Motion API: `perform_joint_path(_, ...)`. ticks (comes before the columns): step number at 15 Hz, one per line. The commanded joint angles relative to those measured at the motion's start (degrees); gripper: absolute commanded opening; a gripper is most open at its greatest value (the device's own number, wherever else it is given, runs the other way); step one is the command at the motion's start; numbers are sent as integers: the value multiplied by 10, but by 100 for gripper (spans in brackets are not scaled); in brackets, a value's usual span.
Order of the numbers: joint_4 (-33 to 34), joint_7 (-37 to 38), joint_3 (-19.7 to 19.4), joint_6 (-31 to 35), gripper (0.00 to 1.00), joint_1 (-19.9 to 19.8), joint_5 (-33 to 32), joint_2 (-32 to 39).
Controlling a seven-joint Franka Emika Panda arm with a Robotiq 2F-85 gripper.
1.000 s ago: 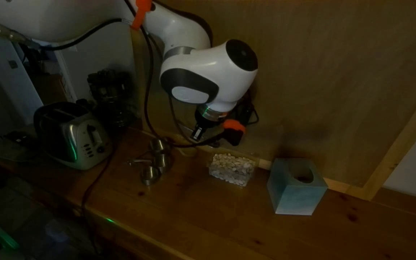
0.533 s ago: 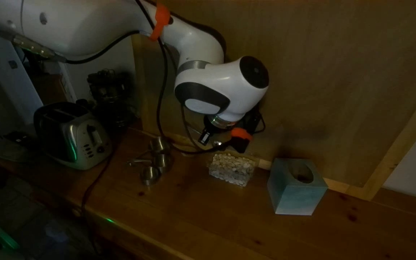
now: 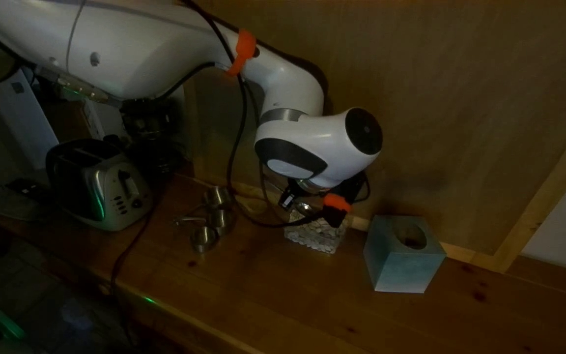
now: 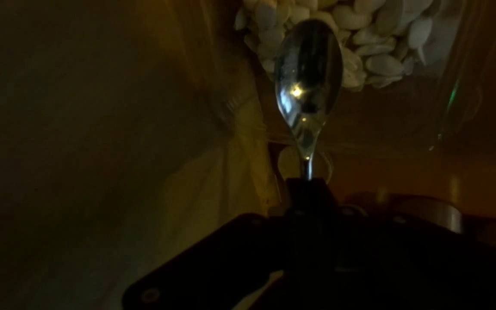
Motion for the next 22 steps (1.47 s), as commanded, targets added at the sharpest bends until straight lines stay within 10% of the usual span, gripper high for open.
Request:
perform_joint_path(1, 39, 3, 17, -30, 2, -29, 32, 32)
perform_joint_path(22, 135, 43, 33, -72, 2, -52, -1, 125)
